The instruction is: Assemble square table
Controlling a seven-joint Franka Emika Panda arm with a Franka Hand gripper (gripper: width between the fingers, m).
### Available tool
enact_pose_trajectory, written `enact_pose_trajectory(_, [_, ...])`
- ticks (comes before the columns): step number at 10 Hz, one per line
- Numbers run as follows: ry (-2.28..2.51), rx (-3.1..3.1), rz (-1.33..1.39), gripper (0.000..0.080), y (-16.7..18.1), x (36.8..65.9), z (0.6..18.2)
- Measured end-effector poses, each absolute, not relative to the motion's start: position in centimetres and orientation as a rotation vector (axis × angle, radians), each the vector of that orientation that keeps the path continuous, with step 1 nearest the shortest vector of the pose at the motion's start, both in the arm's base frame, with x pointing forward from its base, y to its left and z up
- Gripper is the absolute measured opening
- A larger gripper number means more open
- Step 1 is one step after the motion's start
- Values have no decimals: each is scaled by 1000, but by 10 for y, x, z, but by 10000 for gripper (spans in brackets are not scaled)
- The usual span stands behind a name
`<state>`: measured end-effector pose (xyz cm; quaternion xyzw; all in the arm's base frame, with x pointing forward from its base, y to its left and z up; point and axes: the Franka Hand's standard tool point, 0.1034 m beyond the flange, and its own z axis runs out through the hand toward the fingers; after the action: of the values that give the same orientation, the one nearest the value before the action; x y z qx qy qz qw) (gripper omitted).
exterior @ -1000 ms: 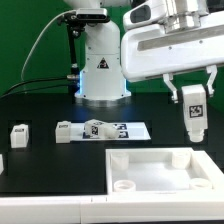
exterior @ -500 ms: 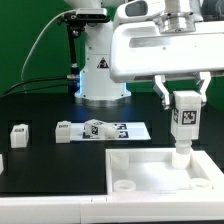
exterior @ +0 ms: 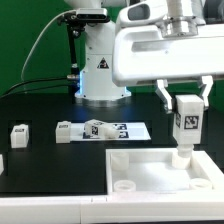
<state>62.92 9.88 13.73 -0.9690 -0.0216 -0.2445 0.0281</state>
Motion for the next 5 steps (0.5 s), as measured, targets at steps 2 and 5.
enact_pose_trajectory(2, [-73, -2992, -746, 284, 104, 630, 129])
enact_pose_trajectory(5, [-86, -2999, -737, 284, 107, 628, 112])
